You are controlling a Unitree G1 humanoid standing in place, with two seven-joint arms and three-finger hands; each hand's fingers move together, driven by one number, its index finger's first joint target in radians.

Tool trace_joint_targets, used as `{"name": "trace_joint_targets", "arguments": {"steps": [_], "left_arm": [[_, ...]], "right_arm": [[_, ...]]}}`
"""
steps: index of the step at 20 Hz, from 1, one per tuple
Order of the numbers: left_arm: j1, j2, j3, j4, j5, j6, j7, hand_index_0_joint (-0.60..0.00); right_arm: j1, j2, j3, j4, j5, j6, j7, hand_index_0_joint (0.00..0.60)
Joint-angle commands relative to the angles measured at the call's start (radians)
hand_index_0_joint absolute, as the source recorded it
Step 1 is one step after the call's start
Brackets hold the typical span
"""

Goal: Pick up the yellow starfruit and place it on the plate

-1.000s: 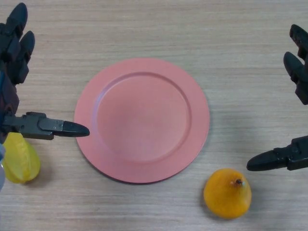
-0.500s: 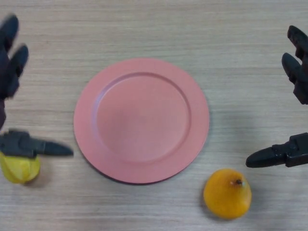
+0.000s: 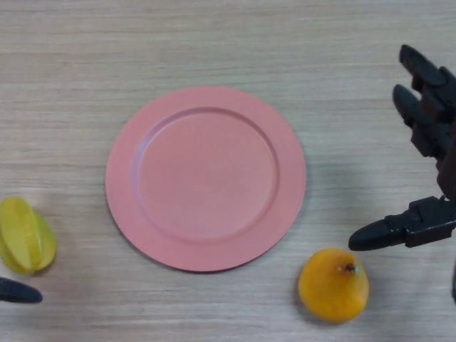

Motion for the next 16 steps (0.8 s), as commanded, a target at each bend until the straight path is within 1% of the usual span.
{"name": "trace_joint_targets", "arguments": {"steps": [1,2,3,5,6,7,8,10,11,12,13,15,16], "left_arm": [[-0.015,0.091,0.094,0.006,0.006,-0.159,0.091,0.000],[-0.026,0.105,0.090,0.066,0.028,-0.185,0.140,0.000],[-0.027,0.112,0.086,0.080,0.020,-0.182,0.144,0.000],[-0.039,0.129,0.068,0.144,0.035,-0.198,0.183,0.000],[-0.051,0.141,0.056,0.178,0.017,-0.194,0.200,0.000],[-0.055,0.144,0.050,0.192,0.009,-0.196,0.207,0.000],[-0.070,0.157,0.033,0.226,0.015,-0.202,0.225,0.000],[-0.083,0.167,0.008,0.263,0.035,-0.220,0.263,0.000],[-0.085,0.165,0.001,0.272,0.040,-0.226,0.278,0.000],[-0.094,0.161,-0.020,0.293,0.046,-0.231,0.316,0.000],[-0.095,0.159,-0.030,0.298,0.049,-0.231,0.326,0.000],[-0.099,0.164,-0.049,0.339,0.102,-0.268,0.374,0.000],[-0.106,0.170,-0.057,0.362,0.118,-0.285,0.403,-0.050]], "right_arm": [[-0.024,-0.017,-0.035,-0.053,0.007,-0.134,-0.012,0.000],[-0.020,-0.015,-0.034,-0.058,0.009,-0.132,-0.009,0.000],[-0.019,-0.015,-0.034,-0.060,0.010,-0.130,-0.010,0.000],[-0.019,-0.013,-0.039,-0.077,0.024,-0.108,-0.013,0.000],[-0.024,-0.014,-0.041,-0.072,0.024,-0.112,-0.022,0.000],[-0.025,-0.015,-0.043,-0.073,0.029,-0.107,-0.024,0.000],[-0.021,-0.017,-0.041,-0.078,0.025,-0.103,-0.024,0.000],[-0.021,-0.016,-0.043,-0.081,0.023,-0.103,-0.028,0.000],[-0.021,-0.013,-0.044,-0.080,0.026,-0.105,-0.031,0.000],[-0.021,-0.017,-0.046,-0.079,0.020,-0.107,-0.033,0.000],[-0.023,-0.018,-0.048,-0.078,0.017,-0.103,-0.035,0.000],[-0.024,-0.021,-0.047,-0.080,0.010,-0.096,-0.033,0.000],[-0.026,-0.022,-0.045,-0.079,0.001,-0.095,-0.032,0.000]]}}
